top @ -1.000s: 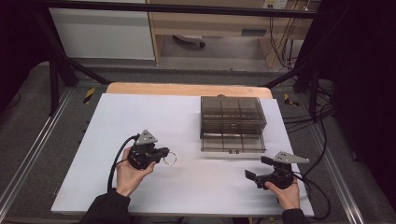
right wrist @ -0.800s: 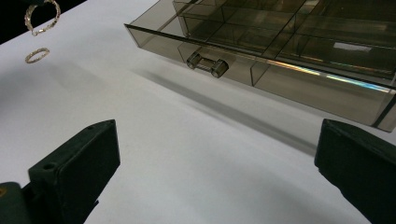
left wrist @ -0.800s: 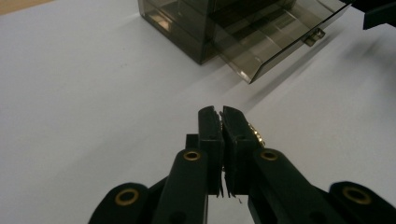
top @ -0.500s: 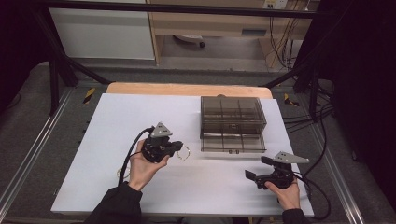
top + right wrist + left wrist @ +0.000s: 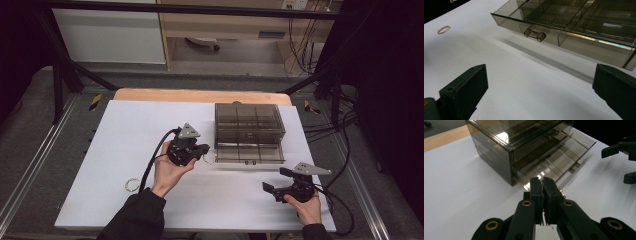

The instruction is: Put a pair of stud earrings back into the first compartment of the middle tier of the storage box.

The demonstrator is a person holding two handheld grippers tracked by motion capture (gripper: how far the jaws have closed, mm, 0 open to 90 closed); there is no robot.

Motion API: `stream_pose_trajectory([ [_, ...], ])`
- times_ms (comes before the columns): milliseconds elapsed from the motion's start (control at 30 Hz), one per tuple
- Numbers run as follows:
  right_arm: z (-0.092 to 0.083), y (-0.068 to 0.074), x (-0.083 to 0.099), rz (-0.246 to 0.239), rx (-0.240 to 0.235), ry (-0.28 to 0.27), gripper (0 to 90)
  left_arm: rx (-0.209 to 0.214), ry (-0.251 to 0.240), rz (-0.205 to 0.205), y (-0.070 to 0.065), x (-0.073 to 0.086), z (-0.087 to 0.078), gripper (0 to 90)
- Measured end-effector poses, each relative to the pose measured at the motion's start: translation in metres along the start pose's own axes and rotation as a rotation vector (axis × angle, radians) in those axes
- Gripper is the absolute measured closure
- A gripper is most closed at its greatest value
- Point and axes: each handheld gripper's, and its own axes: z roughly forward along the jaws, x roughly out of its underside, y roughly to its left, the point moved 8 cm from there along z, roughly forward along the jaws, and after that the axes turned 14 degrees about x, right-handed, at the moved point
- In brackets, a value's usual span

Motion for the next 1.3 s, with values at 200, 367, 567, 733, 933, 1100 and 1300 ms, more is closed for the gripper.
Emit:
stream_pose_trajectory([
  [200, 0.000, 0.000, 0.000, -0.001, 0.000, 0.000, 0.6, -0.002, 0.005, 0.000, 0.001, -0.008, 0.011, 86.5],
  [367, 0.000, 0.000, 0.000, -0.001, 0.001, 0.001, 0.6, -0.006, 0.016, -0.001, 0.003, -0.011, 0.024, 86.5],
  [567, 0.001, 0.000, 0.000, 0.000, 0.002, 0.003, 0.6, -0.007, 0.024, -0.007, 0.008, -0.013, 0.040, 86.5],
  [733, 0.000, 0.000, 0.000, -0.002, 0.003, 0.000, 0.6, -0.002, 0.032, -0.008, 0.010, -0.015, 0.051, 86.5],
  [933, 0.000, 0.000, 0.000, -0.002, 0.002, 0.000, 0.6, -0.007, 0.042, -0.003, 0.013, -0.018, 0.064, 86.5],
  [1100, 0.000, 0.000, 0.000, 0.000, 0.001, 0.001, 0.6, -0.019, 0.057, -0.010, 0.020, -0.014, 0.074, 86.4],
  [1300, 0.000, 0.000, 0.000, 0.000, 0.000, -0.001, 0.6, -0.025, 0.062, -0.020, 0.025, -0.011, 0.084, 86.4],
])
